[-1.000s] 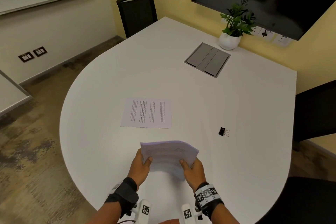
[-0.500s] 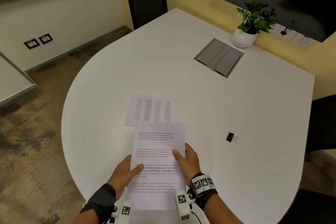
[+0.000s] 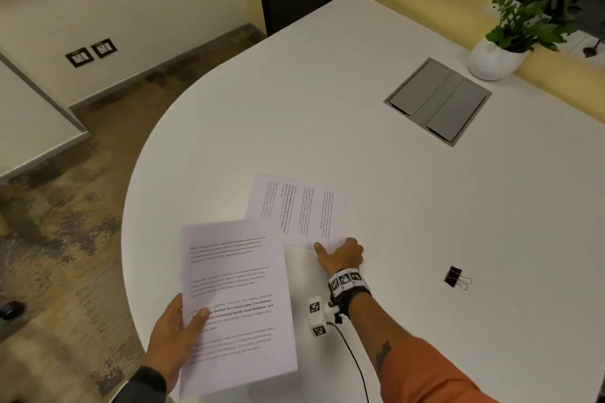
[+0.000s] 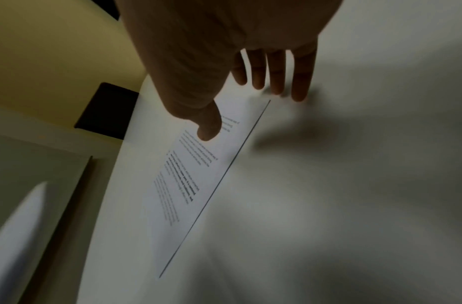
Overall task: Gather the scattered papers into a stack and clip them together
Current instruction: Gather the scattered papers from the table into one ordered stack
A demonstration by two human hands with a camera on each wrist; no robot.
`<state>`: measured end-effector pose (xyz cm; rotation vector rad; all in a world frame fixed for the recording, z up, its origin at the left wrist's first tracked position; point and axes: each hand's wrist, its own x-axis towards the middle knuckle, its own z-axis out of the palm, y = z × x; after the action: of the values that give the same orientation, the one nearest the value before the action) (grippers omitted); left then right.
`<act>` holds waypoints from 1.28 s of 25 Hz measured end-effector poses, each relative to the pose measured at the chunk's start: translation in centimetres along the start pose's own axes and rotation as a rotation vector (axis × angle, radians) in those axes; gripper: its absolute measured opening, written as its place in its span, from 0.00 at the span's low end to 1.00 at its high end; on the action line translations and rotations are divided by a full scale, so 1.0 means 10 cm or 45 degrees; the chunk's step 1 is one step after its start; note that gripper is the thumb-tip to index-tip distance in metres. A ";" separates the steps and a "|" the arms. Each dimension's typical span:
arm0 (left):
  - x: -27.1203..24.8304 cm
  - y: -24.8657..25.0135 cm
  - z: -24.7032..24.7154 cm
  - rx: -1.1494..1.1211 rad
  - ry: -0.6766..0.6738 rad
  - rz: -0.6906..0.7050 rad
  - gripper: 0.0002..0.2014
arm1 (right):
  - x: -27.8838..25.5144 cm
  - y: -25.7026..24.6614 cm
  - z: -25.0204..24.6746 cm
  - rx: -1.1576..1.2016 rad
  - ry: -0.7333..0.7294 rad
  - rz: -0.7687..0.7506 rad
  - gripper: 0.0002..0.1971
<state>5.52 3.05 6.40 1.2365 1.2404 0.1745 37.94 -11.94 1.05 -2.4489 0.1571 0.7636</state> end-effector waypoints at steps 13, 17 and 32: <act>0.26 -0.12 -0.25 0.109 0.038 0.005 0.17 | 0.52 -0.38 0.44 -0.374 -0.008 0.112 0.40; 0.22 -0.04 -0.16 0.064 0.010 -0.002 0.17 | 0.54 -0.10 0.25 0.194 -0.156 -0.002 0.22; -0.20 0.01 0.34 0.056 -0.183 0.104 0.17 | -0.71 0.88 -2.38 0.782 0.287 -0.412 0.04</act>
<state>7.42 -0.39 7.11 1.3158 1.0755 0.1160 41.31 -32.71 16.91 -1.8959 0.0628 0.2416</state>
